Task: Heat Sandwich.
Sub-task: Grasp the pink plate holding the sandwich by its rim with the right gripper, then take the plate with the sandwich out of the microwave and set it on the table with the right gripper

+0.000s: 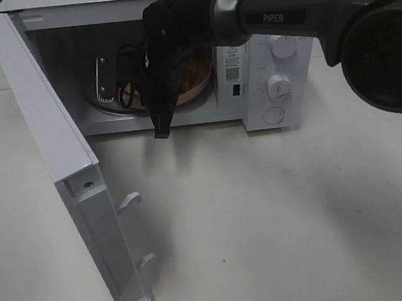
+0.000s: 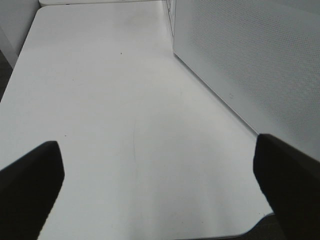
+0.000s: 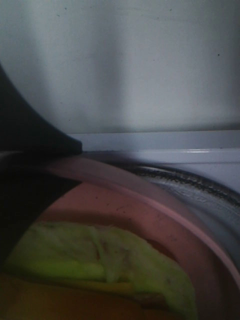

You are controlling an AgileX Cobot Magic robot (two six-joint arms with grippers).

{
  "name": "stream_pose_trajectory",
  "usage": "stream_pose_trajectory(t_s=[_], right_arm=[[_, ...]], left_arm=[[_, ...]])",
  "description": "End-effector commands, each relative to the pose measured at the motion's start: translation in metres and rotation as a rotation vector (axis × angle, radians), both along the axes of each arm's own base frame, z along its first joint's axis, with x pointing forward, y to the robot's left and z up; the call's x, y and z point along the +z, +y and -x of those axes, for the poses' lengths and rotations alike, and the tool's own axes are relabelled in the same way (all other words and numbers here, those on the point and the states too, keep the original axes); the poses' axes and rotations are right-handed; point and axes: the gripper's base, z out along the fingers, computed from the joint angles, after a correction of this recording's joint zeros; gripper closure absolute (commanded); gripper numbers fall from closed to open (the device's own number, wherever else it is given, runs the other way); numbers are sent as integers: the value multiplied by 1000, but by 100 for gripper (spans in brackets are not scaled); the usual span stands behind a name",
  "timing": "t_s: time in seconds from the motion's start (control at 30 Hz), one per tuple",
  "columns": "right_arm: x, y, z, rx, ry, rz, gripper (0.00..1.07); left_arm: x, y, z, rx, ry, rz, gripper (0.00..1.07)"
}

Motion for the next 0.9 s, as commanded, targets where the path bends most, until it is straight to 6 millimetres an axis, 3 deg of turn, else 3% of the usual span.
stream_pose_trajectory(t_s=[0.03,0.4,0.9], right_arm=[[0,-2,1,-24,27,-3,107],[1,-2,2,22,19,24,107],[18,-4,2,140,-50,84,107]], left_arm=[[0,0,1,5,-23,5,9],[0,0,1,5,-23,5,9],[0,0,1,5,-23,5,9]])
